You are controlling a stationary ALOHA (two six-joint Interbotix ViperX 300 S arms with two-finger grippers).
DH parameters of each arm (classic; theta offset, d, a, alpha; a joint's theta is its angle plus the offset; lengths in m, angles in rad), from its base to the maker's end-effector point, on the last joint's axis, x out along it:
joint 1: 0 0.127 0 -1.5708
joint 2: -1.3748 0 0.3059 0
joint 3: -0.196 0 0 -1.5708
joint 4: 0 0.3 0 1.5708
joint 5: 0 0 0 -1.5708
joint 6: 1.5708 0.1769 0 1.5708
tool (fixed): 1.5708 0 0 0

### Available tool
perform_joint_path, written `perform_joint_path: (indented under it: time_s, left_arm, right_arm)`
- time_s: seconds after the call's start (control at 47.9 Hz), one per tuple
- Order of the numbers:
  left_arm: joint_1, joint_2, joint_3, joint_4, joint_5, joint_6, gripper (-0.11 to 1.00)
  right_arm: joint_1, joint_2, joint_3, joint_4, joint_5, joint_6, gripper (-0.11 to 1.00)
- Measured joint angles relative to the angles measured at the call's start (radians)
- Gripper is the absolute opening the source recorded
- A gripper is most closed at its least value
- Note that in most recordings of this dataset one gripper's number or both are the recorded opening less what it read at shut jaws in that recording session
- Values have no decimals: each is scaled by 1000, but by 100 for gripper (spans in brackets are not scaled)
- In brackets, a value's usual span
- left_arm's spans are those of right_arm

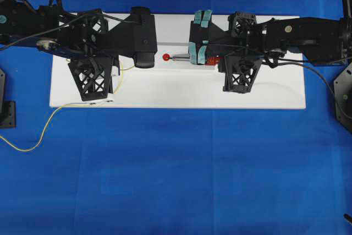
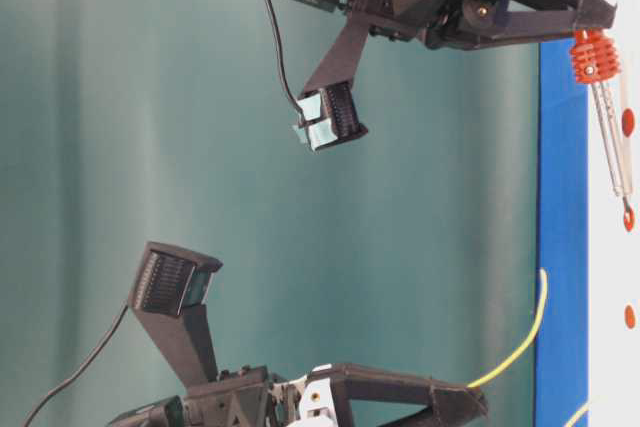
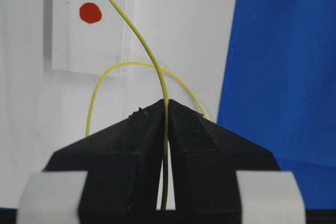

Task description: Touch the tip of the soldering iron to the tip of the solder at the mark.

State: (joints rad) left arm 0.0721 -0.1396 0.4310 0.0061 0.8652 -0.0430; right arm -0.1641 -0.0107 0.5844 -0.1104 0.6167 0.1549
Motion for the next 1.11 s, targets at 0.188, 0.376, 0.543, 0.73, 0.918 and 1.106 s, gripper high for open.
perform_joint_path:
  time_s: [0.188, 0.376, 0.543, 0.73, 0.918, 1.106]
  left_arm:
    - [0, 0, 0, 0, -8, 0, 1]
    - [0, 0, 5, 0, -9, -2, 1]
    - [0, 0, 5, 0, -9, -5, 1]
    - [0, 0, 5, 0, -11, -8, 1]
    - [0, 18, -14, 0, -26, -2, 1]
    - [-2, 92, -84, 0, -58, 8, 1]
  right_arm:
    - [-2, -58, 6, -14, 38, 9, 6]
    - [-2, -184, 67, -15, 64, 17, 6]
    - [-2, -262, 132, -15, 101, 37, 6]
    - [-2, -287, 147, -17, 143, 61, 6]
    - [-2, -287, 149, -21, 149, 63, 6]
    - [0, -287, 147, -23, 147, 63, 6]
